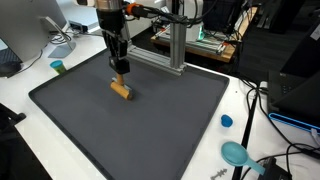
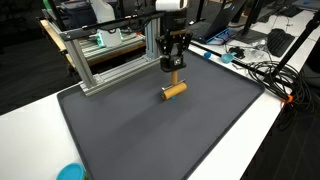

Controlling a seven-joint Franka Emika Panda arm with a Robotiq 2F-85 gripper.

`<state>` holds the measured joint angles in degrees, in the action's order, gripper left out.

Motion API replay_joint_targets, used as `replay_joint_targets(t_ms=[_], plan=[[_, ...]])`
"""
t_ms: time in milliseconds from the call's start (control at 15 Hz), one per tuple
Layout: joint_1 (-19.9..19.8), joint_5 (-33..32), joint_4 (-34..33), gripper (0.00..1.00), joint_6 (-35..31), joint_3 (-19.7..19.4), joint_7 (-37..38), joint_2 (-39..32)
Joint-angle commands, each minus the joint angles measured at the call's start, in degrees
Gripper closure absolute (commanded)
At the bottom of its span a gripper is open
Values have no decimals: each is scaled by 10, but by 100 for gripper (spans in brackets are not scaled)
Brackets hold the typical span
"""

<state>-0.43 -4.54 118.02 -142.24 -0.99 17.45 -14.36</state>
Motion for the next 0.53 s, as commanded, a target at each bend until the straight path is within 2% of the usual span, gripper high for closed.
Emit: replay_joint_targets(t_ms=[0,333,467], plan=[[0,27,-11,78,33,-6,-18,-12],[0,31,-24,78,73,-9,-18,-14],[2,27,-23,78,62,-10,-13,-16]])
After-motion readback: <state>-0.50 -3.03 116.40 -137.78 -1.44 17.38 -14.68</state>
